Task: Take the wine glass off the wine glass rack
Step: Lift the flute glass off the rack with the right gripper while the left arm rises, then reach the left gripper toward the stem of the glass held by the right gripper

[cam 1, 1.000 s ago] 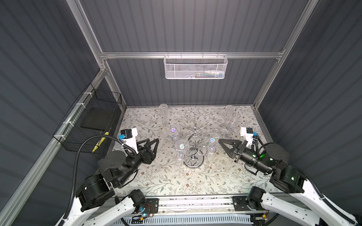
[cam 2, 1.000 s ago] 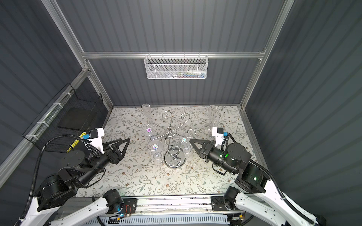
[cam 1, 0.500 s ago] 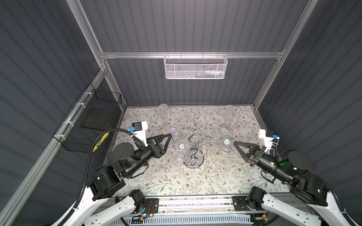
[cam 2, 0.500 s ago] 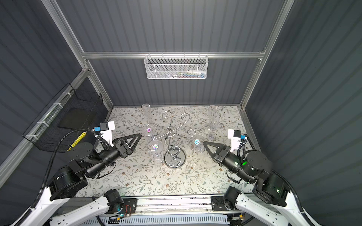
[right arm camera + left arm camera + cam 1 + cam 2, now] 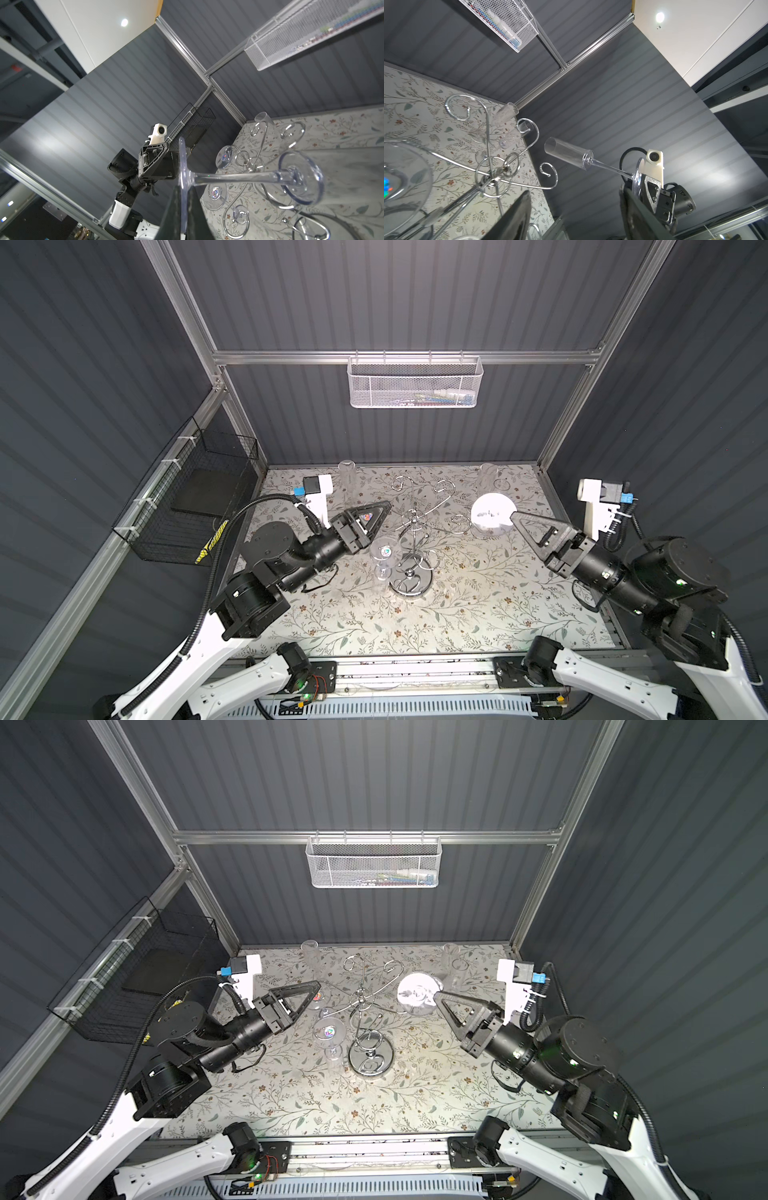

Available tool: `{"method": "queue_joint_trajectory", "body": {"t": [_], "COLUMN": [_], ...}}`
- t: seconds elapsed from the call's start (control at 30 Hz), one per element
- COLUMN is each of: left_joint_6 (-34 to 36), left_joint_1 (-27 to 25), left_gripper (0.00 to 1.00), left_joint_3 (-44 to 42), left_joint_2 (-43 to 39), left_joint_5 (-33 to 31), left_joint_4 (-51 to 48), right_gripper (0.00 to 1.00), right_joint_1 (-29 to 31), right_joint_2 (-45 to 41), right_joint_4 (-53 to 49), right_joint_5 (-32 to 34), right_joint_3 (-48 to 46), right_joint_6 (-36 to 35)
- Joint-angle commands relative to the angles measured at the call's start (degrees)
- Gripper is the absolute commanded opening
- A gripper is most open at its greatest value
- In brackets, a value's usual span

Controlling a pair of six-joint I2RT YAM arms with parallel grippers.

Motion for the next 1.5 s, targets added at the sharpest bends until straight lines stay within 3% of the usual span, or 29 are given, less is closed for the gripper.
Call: {"method": "queue_joint_trajectory", "body": {"t": [0.0, 0.13, 0.4, 0.63, 1.07, 1.33, 1.47], "left_joint_6": [-4.16, -5.74, -8.64, -14.29, -16.22, -19.82, -20.49], "left_joint_1": [-0.04, -0.03, -0.04, 0.01, -0.04, -0.03, 0.02], "left_gripper": [0.72, 0.75, 0.78, 0.78, 0.78, 0.7, 0.58], "left_joint_3": [3.37, 5.93, 10.2, 11.95, 12.04, 12.41, 12.35], "left_joint_2": [1.46, 4.14, 9.9, 15.09, 17.34, 20.34, 20.69], "left_joint_5": [3.71, 5.87, 10.78, 16.85, 27.88, 31.51, 31.79], "left_joint_4": [5.8, 7.97, 13.99, 22.13, 30.39, 34.81, 35.51], "right_gripper": [0.0, 0.0, 0.0, 0.0, 0.0, 0.0, 0.0], "right_joint_1": [0.25, 0.26, 0.16, -0.1, -1.23, -1.68, -1.75], "right_joint_2": [3.01, 6.47, 10.89, 13.81, 15.35, 17.62, 18.06], "right_joint_4": [5.15, 8.97, 13.67, 13.67, 14.2, 11.97, 11.37], "right_joint_5": [-5.27, -11.22, -21.96, -27.45, -35.0, -36.69, -36.08], "right_joint_3": [5.28, 8.12, 10.23, 12.73, 11.93, 13.67, 13.73], "right_joint_6": [-12.85, -20.78, -29.6, -35.0, -43.84, -46.42, -48.36]}}
